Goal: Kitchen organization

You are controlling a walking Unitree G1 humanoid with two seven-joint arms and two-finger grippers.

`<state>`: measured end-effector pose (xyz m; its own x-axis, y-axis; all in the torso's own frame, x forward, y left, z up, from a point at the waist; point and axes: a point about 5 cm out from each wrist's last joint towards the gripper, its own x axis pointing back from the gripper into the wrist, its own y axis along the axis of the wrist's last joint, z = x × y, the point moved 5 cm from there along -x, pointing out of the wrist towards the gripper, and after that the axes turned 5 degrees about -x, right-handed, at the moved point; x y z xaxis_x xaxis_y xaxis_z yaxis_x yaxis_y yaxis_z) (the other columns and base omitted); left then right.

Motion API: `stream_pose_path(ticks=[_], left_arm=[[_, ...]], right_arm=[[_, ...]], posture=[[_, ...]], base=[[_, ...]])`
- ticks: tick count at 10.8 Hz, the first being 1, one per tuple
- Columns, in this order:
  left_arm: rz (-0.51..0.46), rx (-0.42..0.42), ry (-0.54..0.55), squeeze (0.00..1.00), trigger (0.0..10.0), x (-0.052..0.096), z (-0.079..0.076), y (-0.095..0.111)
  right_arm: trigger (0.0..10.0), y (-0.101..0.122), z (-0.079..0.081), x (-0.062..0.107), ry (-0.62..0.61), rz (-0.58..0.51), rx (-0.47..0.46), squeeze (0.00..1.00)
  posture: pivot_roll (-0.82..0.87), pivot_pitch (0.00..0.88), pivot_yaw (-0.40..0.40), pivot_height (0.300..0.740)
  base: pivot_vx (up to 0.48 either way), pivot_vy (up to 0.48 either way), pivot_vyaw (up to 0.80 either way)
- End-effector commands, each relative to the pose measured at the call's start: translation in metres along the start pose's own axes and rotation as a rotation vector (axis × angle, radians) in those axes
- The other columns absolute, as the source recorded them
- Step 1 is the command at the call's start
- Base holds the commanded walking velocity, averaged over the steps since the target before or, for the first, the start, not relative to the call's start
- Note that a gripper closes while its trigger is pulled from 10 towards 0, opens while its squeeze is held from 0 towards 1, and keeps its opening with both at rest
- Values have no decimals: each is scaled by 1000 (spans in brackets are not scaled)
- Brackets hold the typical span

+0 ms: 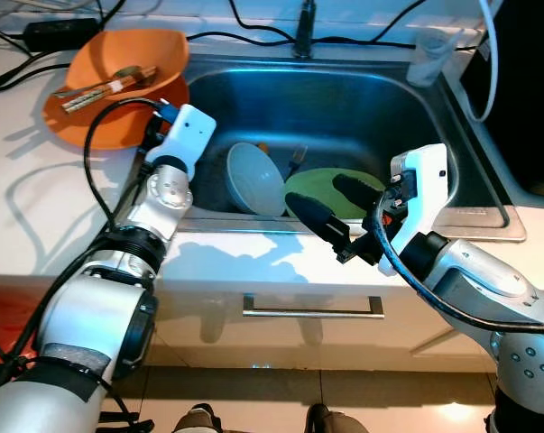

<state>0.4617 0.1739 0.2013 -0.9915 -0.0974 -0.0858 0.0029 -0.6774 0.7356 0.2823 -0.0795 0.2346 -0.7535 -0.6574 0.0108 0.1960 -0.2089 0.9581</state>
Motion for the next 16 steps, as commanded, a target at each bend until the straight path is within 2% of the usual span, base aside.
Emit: stream_pose_path(ticks=[1,5,6,7,13,14,15,16], left_arm=[[91,-48,-44,0,0,8,-14,-29],[113,-43,-34,0,0,9,-10,-35],[124,-47,-34,0,353,10,-11,-38],[132,-47,-31,0,0,10,-10,-40],[177,-57,-11,0,0,14,-6,-56],[181,-70,0,0,3255,14,-4,-57],[184,-73,4,0,5529,15,-3,-58],[192,-79,8,0,10000,15,-2,-60]], right_arm=[[10000,1,1,4,-1,-2,7,0],[10000,0,0,4,-3,3,6,0],[10000,0,0,4,-5,4,7,0],[10000,0,-1,4,-6,5,6,0],[10000,-2,-2,5,-10,11,6,0],[10000,-2,-2,4,-8,11,6,0],[10000,-2,-2,4,-7,12,6,0],[10000,-2,-3,3,-7,13,5,0]], posture=[[-123,212,-15,740],[-122,211,-18,740],[-123,210,-18,740],[-123,210,-18,740],[-122,211,-23,740],[-119,211,-26,740],[-117,211,-26,740],[-115,210,-26,740]], base=[[0,0,0],[0,0,0],[0,0,0],[0,0,0],[0,0,0],[0,0,0],[0,0,0],[0,0,0]])
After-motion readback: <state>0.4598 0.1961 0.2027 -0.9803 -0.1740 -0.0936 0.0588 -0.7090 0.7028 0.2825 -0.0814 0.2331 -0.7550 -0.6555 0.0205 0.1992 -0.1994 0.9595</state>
